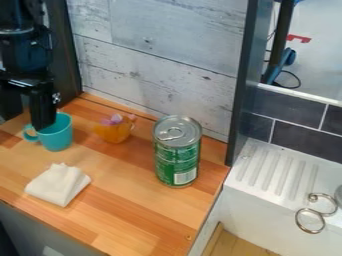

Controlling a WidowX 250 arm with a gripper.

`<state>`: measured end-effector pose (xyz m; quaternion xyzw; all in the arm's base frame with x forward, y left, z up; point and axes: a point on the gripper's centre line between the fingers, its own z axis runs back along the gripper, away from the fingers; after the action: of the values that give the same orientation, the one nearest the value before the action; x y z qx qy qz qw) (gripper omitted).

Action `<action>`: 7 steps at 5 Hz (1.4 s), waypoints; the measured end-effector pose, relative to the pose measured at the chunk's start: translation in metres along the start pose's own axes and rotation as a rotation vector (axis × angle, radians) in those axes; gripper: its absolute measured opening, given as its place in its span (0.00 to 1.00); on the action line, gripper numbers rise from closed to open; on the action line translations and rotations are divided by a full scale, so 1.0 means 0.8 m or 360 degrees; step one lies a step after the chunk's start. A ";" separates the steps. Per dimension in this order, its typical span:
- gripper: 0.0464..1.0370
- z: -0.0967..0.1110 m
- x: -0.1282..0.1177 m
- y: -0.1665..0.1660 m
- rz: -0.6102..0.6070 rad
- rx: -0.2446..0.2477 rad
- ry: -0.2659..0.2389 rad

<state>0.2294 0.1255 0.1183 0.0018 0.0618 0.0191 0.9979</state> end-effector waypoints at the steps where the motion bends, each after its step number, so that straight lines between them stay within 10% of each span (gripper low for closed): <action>1: 0.96 -0.010 -0.001 -0.002 -0.0005 -0.0019 0.0042; 7: 0.96 -0.125 0.005 -0.030 -0.0224 -0.0149 0.0278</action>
<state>0.2216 0.1015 0.0184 -0.0508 0.1475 -0.0480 0.9866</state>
